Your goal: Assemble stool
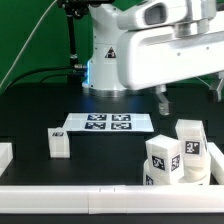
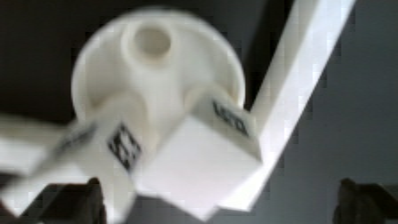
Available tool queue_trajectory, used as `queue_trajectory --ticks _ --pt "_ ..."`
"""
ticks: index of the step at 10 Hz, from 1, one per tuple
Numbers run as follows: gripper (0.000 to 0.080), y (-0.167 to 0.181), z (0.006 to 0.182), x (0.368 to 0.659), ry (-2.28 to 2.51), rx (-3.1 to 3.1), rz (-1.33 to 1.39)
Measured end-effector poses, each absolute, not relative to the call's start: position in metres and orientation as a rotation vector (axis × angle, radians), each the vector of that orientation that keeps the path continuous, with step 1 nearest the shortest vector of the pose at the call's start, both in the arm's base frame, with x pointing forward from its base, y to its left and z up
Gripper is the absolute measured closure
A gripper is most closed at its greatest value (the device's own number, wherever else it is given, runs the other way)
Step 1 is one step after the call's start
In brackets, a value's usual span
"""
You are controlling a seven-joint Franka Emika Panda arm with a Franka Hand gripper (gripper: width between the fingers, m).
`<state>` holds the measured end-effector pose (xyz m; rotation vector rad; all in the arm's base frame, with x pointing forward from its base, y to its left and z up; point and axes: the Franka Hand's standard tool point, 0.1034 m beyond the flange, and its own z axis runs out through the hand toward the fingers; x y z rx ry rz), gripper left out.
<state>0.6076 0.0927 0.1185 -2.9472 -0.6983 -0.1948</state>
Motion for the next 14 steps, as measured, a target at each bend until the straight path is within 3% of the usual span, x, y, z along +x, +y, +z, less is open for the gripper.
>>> queue_trajectory --ticks 5,9,14 --pt "0.0151 0.091 0.115 0.609 -1.121 -2.839 -0.230" --pt "0.0151 0.095 0.088 0.614 -1.598 -2.657 -0.277" --pt "0.0151 0.094 0.085 0.613 -1.596 -2.656 -0.270"
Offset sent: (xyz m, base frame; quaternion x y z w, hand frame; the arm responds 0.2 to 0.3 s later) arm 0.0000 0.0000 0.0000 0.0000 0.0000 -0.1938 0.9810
